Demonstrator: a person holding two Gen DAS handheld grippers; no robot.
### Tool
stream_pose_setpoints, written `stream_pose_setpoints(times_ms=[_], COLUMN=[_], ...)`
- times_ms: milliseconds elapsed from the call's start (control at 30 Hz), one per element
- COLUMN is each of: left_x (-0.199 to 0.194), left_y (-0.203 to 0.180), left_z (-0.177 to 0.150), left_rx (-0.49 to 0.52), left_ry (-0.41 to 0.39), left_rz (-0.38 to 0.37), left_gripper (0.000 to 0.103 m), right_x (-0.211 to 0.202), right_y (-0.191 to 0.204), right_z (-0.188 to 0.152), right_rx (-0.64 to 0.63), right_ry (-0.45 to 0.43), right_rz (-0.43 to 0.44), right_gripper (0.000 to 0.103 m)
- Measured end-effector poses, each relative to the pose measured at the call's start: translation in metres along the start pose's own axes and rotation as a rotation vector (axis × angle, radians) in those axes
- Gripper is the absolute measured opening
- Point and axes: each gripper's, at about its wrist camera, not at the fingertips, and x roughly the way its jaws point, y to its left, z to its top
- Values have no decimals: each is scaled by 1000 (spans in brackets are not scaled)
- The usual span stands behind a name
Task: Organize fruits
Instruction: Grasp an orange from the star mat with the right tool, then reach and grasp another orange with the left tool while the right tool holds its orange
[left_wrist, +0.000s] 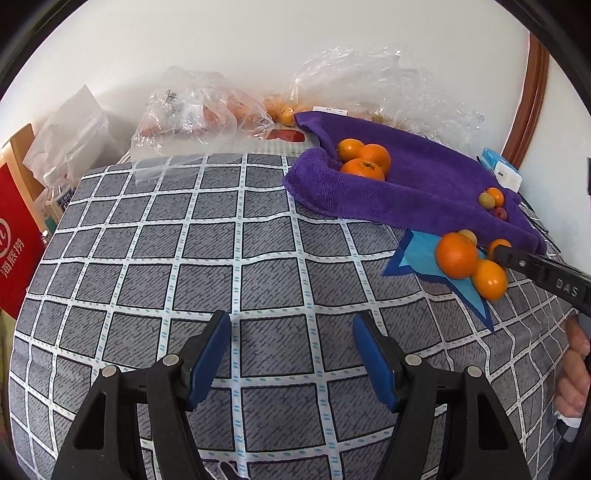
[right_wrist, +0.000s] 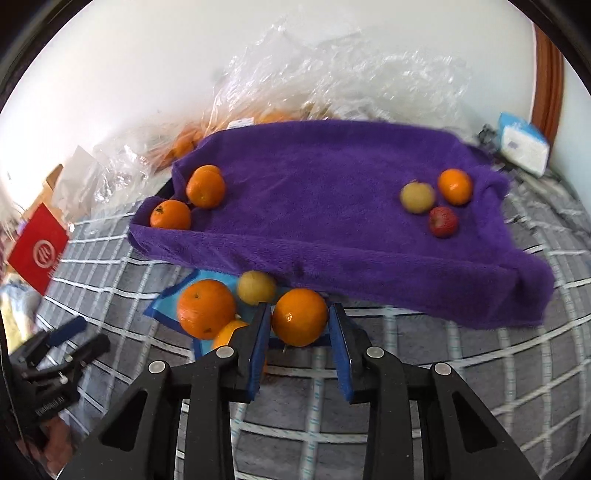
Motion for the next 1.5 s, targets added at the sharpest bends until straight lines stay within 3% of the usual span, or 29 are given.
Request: stream_pose_setpoints(times_ms=[233,767,1333,1433,1500], left_x=[0,-1,-2,-10,-18], left_y=[2,1,2,-2,-5], left_z=[1,-1,0,0,2], left_rx=[-6,-1,4,-1,-24], left_ry=[1,4,-7,-10,-4], left_rz=[1,6,7,38,-11], left_gripper=[67,67,67,66,66], right_x=[-20,-8,-15,-26,-34], right_y=[-29,-36,-47,-49,-51], right_z=[-23,-29,-30,-32,-34], right_rx=[-39,-62,-16,-12,-10], right_ry=[0,-17,-13,-32,-40], right_rz=[-104,-169,-144,-155,-153], right_gripper=[32,31,31,31,31])
